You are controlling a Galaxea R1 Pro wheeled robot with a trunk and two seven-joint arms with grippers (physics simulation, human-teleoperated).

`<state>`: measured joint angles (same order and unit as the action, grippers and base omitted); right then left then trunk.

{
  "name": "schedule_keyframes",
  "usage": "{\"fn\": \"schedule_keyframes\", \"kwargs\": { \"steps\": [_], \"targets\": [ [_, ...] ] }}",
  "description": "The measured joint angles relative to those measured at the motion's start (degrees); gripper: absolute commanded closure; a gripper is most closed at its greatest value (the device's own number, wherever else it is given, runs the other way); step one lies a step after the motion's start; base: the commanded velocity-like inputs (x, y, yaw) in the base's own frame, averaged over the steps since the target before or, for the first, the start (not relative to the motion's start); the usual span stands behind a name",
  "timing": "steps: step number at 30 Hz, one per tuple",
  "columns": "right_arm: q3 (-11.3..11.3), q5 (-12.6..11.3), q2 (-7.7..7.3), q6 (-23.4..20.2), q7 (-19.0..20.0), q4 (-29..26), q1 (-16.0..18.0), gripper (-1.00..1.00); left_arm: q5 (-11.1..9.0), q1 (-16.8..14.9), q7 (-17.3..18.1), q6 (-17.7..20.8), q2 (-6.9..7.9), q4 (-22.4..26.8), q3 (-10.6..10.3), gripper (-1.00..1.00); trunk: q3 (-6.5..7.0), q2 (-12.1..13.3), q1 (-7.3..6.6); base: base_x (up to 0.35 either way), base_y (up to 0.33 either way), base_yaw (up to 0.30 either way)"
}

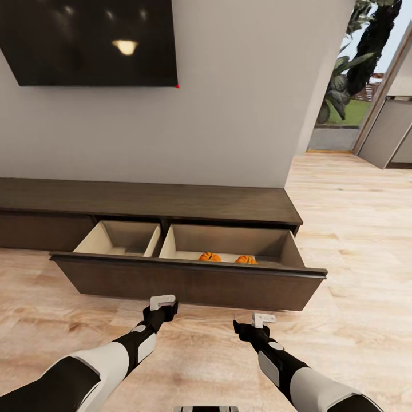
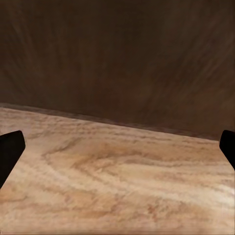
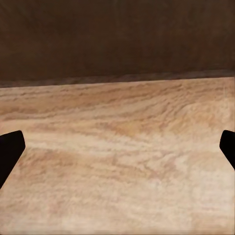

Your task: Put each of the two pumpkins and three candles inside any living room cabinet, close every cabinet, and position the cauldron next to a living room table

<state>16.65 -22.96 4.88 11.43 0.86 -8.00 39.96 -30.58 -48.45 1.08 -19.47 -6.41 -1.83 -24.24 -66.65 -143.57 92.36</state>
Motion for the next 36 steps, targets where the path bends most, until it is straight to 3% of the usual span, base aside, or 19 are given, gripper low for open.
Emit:
{"fn": "schedule_keyframes", "kwargs": {
  "steps": [11,25,36],
  "targets": [
    [0.0,0.0,-0.04,0.2,0.0,0.0,-0.3,-1.0,-0.1,0.0,-0.7,0.0,-0.18,-0.1,-0.1,-1.0,0.0,0.0,0.0,0.009,0.0,0.0],
    [0.0,0.0,-0.04,0.1,-0.1,0.0,-0.4,-1.0,-0.1,0.0,-1.0,0.2,-0.05,-0.2,-0.1,-1.0,0.0,0.0,-0.03,0.288,0.0,0.0],
    [0.0,0.1,-0.04,0.1,-0.1,0.0,-0.4,-1.0,-0.1,0.0,-1.0,0.2,-0.06,-0.2,-0.1,-1.0,0.0,0.0,0.0,0.039,0.0,0.0]
  ]
}}
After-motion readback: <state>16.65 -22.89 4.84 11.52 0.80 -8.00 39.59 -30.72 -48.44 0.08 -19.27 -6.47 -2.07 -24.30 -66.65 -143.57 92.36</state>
